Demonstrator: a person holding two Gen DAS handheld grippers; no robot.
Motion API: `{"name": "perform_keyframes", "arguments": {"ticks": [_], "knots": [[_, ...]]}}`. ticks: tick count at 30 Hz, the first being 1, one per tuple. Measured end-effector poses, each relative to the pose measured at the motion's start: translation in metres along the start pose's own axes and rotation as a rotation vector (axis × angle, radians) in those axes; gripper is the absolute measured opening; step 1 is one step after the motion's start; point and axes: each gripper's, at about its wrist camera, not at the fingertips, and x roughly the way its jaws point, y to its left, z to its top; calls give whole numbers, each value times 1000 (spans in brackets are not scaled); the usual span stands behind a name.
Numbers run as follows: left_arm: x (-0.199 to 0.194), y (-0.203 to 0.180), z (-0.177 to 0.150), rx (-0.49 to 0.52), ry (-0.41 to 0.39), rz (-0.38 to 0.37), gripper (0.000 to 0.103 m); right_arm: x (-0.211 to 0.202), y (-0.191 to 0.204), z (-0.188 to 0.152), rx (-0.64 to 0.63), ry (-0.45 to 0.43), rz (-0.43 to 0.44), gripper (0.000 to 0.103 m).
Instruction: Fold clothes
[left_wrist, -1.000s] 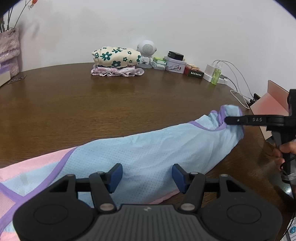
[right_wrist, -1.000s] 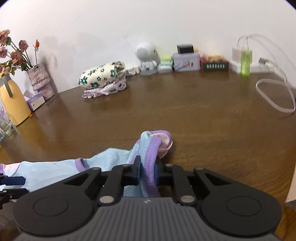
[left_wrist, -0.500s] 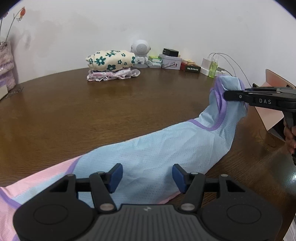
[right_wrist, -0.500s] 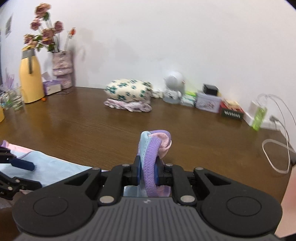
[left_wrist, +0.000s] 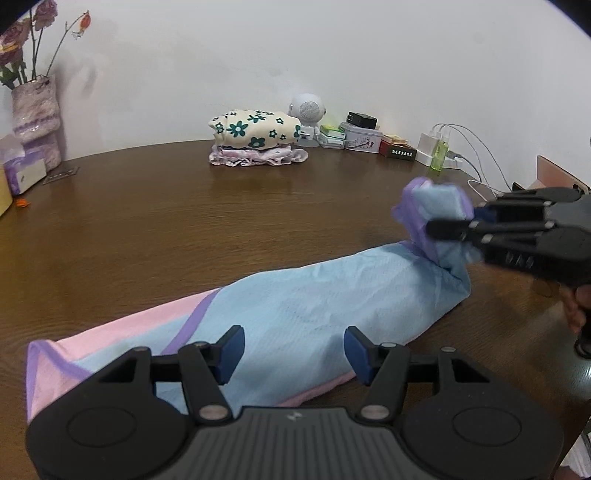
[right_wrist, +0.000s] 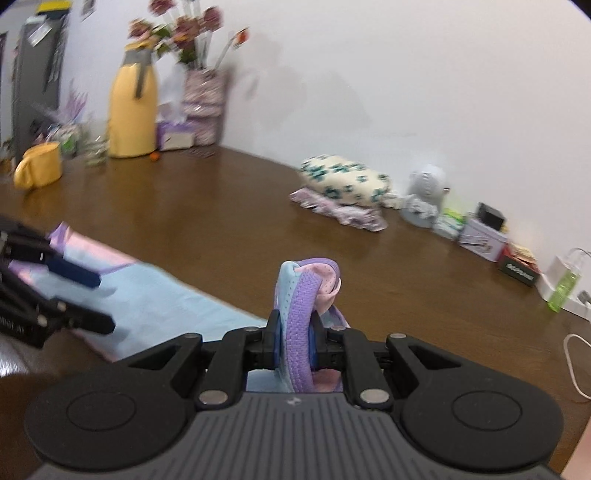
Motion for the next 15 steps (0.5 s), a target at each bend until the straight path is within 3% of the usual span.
{"name": "perform_keyframes", "arguments": {"ticks": [5, 15], "knots": [[1, 16, -5, -2, 35, 56, 58, 12, 25, -12, -49, 39, 15, 13], [5, 19, -9, 22, 67, 60, 58, 22, 33, -18, -52, 34, -1, 13]]}}
